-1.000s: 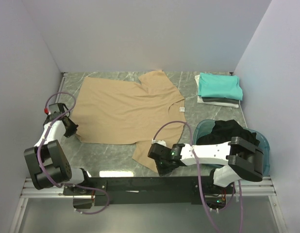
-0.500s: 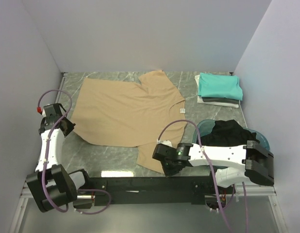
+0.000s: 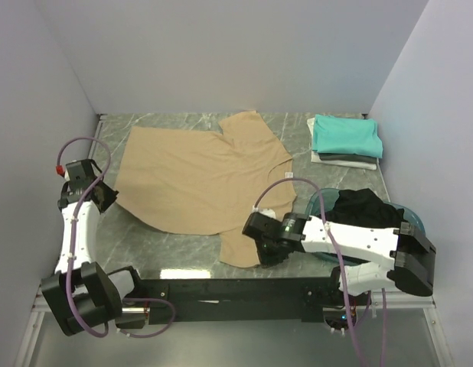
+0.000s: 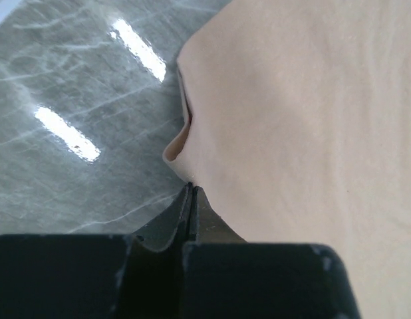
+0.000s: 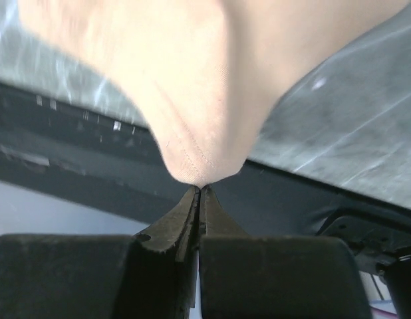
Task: Fold and stack the t-shirts
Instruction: Fold the tshirt
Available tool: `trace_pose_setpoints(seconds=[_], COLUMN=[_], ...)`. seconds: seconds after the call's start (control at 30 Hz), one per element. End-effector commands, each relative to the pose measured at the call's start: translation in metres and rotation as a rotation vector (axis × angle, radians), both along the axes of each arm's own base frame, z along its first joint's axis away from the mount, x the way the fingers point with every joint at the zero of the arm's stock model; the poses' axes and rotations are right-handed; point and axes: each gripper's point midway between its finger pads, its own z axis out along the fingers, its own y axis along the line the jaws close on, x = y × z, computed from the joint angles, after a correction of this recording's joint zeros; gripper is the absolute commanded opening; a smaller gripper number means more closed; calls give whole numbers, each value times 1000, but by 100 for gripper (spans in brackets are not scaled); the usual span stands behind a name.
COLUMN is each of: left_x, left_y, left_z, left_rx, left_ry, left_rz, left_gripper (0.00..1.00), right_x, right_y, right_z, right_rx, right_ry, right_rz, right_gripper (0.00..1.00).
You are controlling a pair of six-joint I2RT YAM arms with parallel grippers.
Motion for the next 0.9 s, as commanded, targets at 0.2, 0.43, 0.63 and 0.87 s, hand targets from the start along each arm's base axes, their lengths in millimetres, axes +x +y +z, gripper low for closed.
trace_pose_setpoints(seconds=[0.2,0.43,0.63,0.87], left_x=[36,63,89,116], left_y=[-8,-3,-1,8], left_z=[-2,-2,-1,4], left_rx=[-85,-106,-138,-133], left_ry=[-45,-36,-49,-73], left_rz=[-57,-76,-97,-98], left_gripper=[1,1,1,1], right_x=[115,190,239,303], right_y=[-12,-15,-25,-42], right_z=[25,39,40,54], right_rx=[37,8,-32,-87], right_ry=[-165,-245,-276,-339], right_rz=[-137,-159,-180,-216], right_gripper=[0,0,0,0])
